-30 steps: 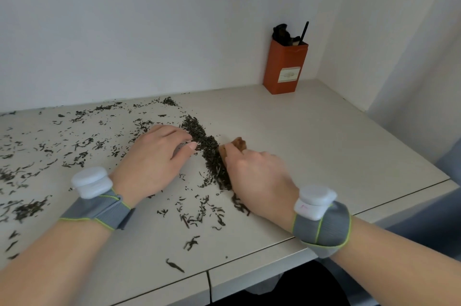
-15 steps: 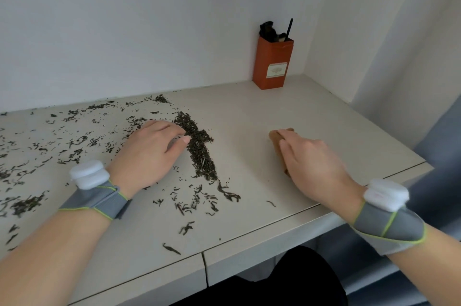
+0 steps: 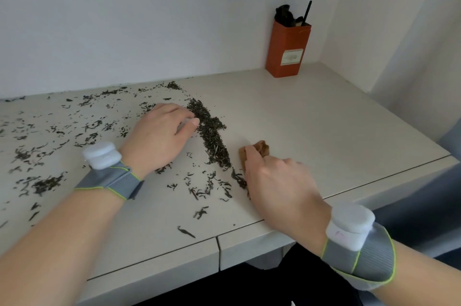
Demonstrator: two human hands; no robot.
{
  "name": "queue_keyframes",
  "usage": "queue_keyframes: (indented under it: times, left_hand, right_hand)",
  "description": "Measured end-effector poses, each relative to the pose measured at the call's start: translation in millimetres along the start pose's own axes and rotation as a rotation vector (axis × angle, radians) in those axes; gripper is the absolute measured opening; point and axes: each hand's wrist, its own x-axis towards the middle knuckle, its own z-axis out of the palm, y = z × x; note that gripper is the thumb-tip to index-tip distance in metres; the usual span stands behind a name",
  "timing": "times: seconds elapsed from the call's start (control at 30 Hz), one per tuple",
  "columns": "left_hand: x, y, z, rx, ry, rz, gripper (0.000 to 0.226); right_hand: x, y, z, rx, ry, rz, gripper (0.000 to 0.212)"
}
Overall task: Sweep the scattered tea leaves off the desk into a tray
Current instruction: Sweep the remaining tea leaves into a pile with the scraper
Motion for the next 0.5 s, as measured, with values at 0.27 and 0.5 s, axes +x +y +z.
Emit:
queue_keyframes:
  times: [0.27,0.5]
  left_hand:
    - [2,1,-3,0.001,0.010,-0.026,0.046]
    - [4,-7,-6,-0.009,0.023,-0.047,0.046]
  right_hand:
    - [27,-40,-5,0.101,-0.005,-0.083,0.018]
    - [16,-19,-21,0.334,0.107,-0.106,0.028]
